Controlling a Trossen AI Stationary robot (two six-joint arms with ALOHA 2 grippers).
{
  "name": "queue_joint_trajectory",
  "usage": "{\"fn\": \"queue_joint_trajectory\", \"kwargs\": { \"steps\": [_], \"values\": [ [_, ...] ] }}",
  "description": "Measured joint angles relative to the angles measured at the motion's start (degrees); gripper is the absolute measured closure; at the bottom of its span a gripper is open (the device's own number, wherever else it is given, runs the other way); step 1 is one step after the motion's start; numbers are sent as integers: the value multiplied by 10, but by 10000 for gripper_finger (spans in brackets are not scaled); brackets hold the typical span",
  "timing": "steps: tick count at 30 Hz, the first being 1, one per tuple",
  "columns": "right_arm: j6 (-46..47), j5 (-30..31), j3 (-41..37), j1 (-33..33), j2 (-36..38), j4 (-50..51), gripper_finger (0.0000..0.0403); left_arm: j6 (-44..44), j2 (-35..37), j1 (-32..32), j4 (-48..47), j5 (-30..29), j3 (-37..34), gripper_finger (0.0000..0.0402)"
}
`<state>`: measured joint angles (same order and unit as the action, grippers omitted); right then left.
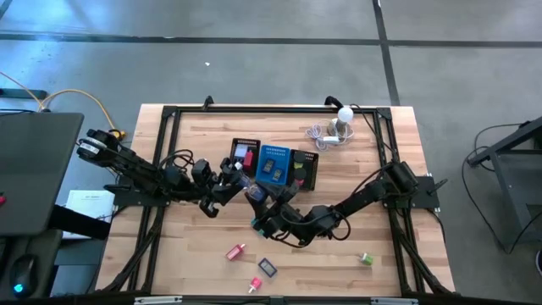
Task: Pick & Place Office items
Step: Put the blue hour glass into the right black bin
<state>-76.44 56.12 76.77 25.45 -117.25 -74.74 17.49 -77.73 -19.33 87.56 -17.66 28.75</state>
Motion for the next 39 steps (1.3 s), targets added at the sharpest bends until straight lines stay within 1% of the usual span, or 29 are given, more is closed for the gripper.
{"fn": "queue_joint_trajectory", "kwargs": {
  "steps": [4, 8, 12, 18, 22, 23, 28, 32, 34, 37, 39],
  "values": [
    [0, 1, 0, 0, 0, -2, 131, 0, 0, 0, 1, 0, 0, 229],
    [-15, -11, 0, 0, 0, -6, 137, 0, 0, 0, -1, 0, 0, 229],
    [-43, -29, 0, 0, 0, -10, 156, 2, 0, 0, -2, 0, 0, 228],
    [-44, -1, 0, -7, 0, -9, 191, 1, 0, 0, -1, -1, 0, 228],
    [-44, 2, 0, -7, 0, -12, 220, -1, 0, 0, 1, -4, 0, 228],
    [-46, 0, 0, -6, 0, -12, 221, -1, 0, 0, 1, -4, 0, 228],
    [-46, -10, 0, -4, 0, -13, 215, -1, 0, 0, 1, 0, 0, 228],
    [-46, -28, 0, -3, -1, -11, 175, 2, 0, 0, -6, 1, 1, 228],
    [-47, -28, 0, -3, -1, -13, 164, 2, 0, 0, -3, 0, 1, 228],
    [-48, -27, 0, -3, -1, -13, 165, 2, 0, 0, -3, -1, 1, 228],
    [-49, -25, 0, -3, -1, -13, 177, 2, 0, 0, -3, -1, 1, 228]
  ]
}}
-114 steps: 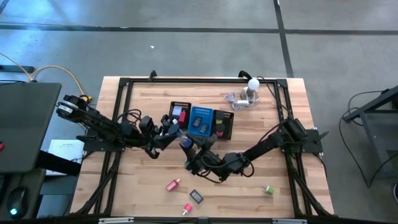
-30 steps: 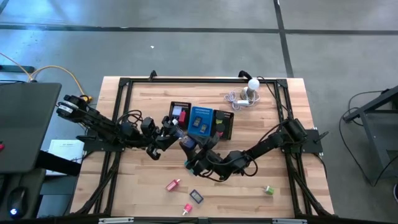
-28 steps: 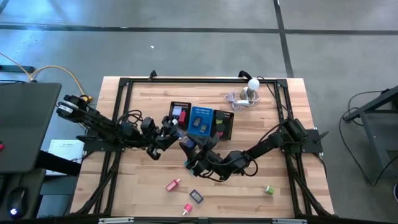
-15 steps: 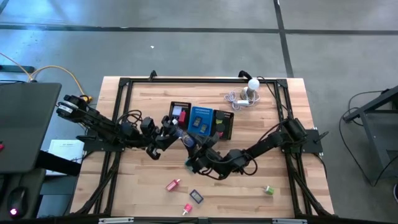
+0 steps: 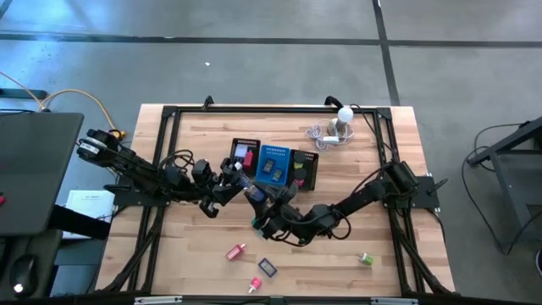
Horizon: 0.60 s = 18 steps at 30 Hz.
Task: Pick & Place Office items
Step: Put the blue hour glass into the right black bin
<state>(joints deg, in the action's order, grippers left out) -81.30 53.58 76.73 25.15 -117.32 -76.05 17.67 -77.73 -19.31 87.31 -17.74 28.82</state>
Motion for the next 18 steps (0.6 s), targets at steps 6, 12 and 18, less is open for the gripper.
{"fn": "queue_joint_trajectory", "kwargs": {
  "steps": [6, 12, 18],
  "values": [
    [0, 4, 0, 3, 0, -5, 220, 0, 0, 0, 0, 0, 0, 228],
    [-1, 5, 0, 4, 0, -4, 220, 0, 0, 0, -2, 0, 0, 228],
    [-1, 11, 0, 6, 0, -4, 220, 0, 0, 0, -4, 2, 0, 228]
  ]
}}
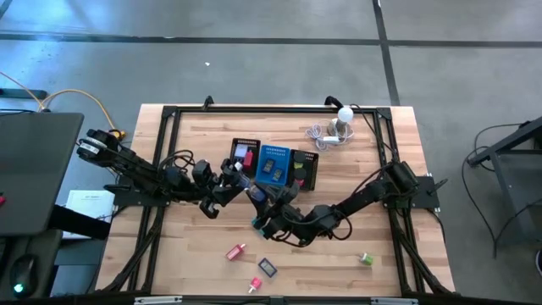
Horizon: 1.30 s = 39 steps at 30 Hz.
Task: Pick & Place Office items
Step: Put the blue hour glass into the right black bin
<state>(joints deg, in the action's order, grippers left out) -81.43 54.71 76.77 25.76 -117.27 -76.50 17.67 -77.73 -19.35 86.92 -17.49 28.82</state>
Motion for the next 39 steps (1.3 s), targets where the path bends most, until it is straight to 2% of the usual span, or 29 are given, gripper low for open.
{"fn": "queue_joint_trajectory", "kwargs": {
  "steps": [15, 25, 31, 35, 39],
  "values": [
    [-14, 2, 0, 4, 0, -1, 220, -27, 0, -19, -2, -17, 0, 224],
    [-15, 9, -1, 7, 0, -1, 220, -47, 0, -20, -19, -1, 0, 221],
    [-13, 9, -1, 7, -1, -1, 220, -100, 0, -31, -27, -8, 0, 201],
    [-13, 14, -1, 7, -1, -2, 220, -99, 0, -55, -27, -103, 0, 170],
    [-16, 24, -1, 7, -1, -5, 220, -142, 0, -70, -21, -101, 0, 160]
  ]
}}
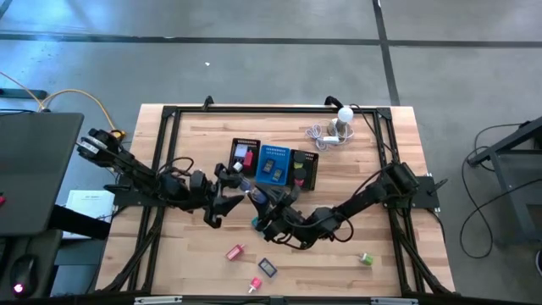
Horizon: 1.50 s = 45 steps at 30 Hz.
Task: Pick & Place Office items
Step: Put the blue hour glass into the right black bin
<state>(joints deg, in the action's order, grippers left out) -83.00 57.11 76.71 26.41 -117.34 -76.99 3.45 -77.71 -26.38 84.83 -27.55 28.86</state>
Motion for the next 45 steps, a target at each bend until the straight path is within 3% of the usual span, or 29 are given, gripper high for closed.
{"fn": "queue_joint_trajectory", "kwargs": {
  "steps": [6, 11, 18, 23, 29, 37, 45],
  "values": [
    [-12, 46, 1, 20, 10, -4, 220, -74, 0, -38, -1, 12, 0, 159],
    [-24, 143, -2, 48, 14, 2, 220, -123, 1, -76, -6, 25, 0, 159],
    [3, 135, -2, 94, 15, 39, 220, -166, 1, -130, -19, -44, 0, 159],
    [21, 130, -3, 109, 55, 55, 220, -169, 1, -141, -43, -73, 0, 159],
    [111, 129, -16, 96, 68, 85, 220, -156, 1, -141, -56, -73, 0, 159],
    [379, 176, -37, 66, 68, 351, 220, -154, 1, -141, -64, -73, 0, 159],
    [576, 219, -37, 120, 82, 520, 220, -150, 1, -141, -68, -73, 0, 159]
  ]
}}
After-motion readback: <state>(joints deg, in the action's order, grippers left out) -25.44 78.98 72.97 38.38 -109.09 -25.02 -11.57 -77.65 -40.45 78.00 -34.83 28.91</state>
